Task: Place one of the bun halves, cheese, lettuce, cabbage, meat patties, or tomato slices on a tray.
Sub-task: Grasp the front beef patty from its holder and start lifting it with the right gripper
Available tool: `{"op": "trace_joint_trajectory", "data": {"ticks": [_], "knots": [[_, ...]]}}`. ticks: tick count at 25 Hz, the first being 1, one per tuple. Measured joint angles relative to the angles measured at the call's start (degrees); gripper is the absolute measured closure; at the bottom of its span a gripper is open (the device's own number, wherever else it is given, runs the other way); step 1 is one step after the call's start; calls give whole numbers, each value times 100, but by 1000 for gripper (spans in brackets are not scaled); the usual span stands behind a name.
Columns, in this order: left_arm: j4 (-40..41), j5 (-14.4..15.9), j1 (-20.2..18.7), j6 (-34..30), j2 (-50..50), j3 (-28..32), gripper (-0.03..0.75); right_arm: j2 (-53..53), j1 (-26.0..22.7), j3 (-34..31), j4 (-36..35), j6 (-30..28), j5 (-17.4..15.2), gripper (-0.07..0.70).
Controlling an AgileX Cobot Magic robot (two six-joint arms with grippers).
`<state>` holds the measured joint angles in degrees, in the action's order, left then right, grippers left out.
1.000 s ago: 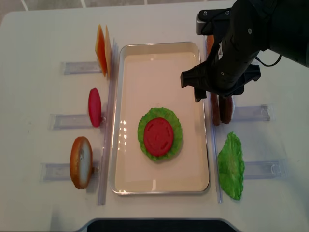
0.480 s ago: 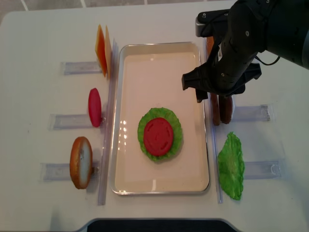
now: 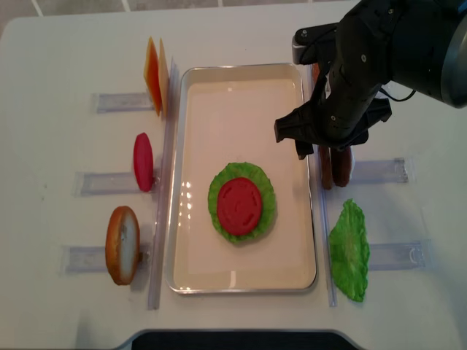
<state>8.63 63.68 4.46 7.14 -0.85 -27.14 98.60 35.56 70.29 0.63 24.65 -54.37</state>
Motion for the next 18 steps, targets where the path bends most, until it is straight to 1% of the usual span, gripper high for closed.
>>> {"op": "trace_joint_trajectory", "data": {"ticks": [13, 16, 18], "knots": [[0, 0, 0, 0, 0, 0, 715, 220, 0, 1, 182, 0, 20, 158], [0, 0, 0, 0, 0, 0, 715, 250, 0, 1, 265, 0, 20, 174], [0, 0, 0, 0, 0, 0, 715, 306, 0, 1, 282, 0, 20, 204]]}}
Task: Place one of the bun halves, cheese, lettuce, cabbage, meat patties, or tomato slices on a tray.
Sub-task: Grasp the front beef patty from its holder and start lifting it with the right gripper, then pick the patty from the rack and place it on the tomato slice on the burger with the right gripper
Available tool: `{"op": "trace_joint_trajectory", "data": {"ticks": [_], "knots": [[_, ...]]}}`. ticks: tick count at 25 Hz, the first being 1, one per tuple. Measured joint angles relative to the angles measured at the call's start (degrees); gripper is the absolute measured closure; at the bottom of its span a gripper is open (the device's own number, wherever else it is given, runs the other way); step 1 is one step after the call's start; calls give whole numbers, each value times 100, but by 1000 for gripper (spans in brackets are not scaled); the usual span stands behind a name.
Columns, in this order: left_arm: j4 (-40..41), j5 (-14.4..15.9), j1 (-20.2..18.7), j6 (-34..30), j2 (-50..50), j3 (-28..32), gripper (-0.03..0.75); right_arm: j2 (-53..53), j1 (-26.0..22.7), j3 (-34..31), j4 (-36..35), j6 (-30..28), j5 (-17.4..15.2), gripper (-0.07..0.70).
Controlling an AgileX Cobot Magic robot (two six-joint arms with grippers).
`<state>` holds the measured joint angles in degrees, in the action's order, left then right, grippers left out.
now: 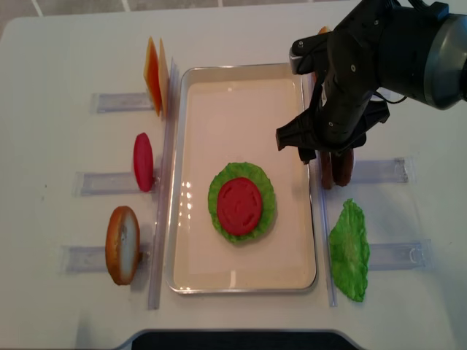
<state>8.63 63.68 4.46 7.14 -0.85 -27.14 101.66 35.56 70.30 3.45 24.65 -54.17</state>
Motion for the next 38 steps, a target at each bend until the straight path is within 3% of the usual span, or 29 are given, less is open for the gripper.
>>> {"op": "trace_joint_trajectory", "data": {"ticks": [10, 29, 35, 38], "knots": [[0, 0, 0, 0, 0, 0, 715, 107, 0, 0, 192, 0, -43, 479], [0, 0, 0, 0, 0, 0, 715, -597, 0, 0, -6, 0, -239, 491], [0, 0, 0, 0, 0, 0, 715, -1074, 0, 0, -461, -204, -220, 492], [0, 0, 0, 0, 0, 0, 715, -1356, 0, 0, -1019, -530, -78, 492]]}}
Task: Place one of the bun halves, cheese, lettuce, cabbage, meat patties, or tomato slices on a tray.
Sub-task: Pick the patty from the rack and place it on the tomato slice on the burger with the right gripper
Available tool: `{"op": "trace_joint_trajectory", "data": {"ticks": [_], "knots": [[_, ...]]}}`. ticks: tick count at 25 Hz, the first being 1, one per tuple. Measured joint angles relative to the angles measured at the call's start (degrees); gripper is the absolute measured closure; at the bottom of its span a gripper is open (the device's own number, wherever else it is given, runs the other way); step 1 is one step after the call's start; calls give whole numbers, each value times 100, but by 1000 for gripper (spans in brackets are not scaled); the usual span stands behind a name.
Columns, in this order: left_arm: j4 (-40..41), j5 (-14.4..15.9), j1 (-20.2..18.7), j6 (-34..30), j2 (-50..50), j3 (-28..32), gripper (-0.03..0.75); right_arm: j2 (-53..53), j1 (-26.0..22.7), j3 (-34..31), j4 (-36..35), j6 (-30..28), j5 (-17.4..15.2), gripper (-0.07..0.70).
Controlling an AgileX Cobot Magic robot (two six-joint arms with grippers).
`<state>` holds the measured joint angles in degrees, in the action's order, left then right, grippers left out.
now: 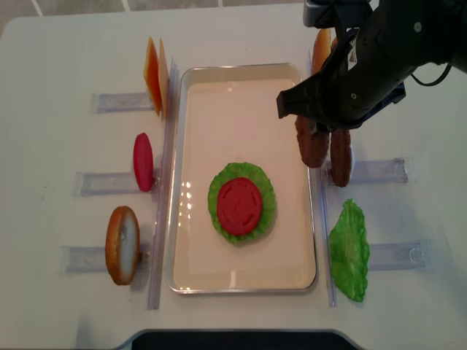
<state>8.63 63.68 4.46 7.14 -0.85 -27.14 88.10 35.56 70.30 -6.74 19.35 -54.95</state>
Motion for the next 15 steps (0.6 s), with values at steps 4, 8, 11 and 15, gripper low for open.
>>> {"op": "trace_joint_trajectory", "data": {"ticks": [4, 8, 11, 15], "knots": [[0, 0, 0, 0, 0, 0, 715, -115, 0, 0, -1188, -970, 61, 492], [0, 0, 0, 0, 0, 0, 715, -109, 48, 0, -2548, -2302, 211, 493], [0, 0, 0, 0, 0, 0, 715, -89, 54, 0, -3292, -3027, 328, 493], [0, 0, 0, 0, 0, 0, 715, 176, 54, 0, -3988, -3591, 292, 493]]}}
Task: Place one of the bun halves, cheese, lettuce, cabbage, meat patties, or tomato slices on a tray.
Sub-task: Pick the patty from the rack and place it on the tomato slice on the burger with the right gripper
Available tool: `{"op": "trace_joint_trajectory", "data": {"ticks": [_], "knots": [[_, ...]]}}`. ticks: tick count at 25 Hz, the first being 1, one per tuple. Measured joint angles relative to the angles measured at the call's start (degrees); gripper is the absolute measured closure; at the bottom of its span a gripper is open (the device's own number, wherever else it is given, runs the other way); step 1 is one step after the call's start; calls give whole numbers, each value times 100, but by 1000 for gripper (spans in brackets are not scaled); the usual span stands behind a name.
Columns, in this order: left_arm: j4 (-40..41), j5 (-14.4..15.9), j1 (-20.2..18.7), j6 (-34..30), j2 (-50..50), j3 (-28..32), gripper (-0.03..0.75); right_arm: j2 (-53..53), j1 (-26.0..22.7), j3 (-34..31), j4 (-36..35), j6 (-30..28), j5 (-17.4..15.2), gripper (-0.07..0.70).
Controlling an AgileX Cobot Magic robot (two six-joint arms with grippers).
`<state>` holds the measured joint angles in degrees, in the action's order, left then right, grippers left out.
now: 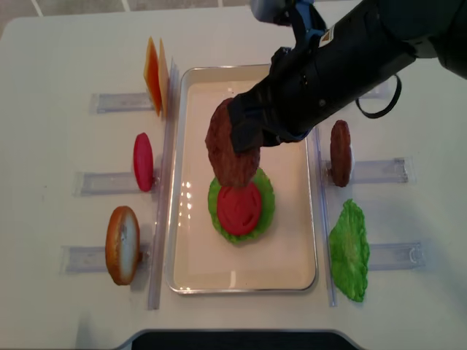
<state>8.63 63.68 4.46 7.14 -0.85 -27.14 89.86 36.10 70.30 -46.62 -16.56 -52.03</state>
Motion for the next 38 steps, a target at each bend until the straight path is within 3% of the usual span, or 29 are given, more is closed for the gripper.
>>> {"op": "trace_joint_trajectory", "data": {"ticks": [6, 11, 28, 38], "knots": [[0, 0, 0, 0, 0, 0, 715, 616, 0, 0, -1121, -938, -112, 493], [0, 0, 0, 0, 0, 0, 715, 1091, 0, 0, -1656, -1466, -185, 493], [0, 0, 0, 0, 0, 0, 715, 1997, -129, 0, -1719, -1972, -178, 493], [5, 0, 0, 0, 0, 0, 715, 2009, -344, 0, -1274, -1993, -195, 493]]}}
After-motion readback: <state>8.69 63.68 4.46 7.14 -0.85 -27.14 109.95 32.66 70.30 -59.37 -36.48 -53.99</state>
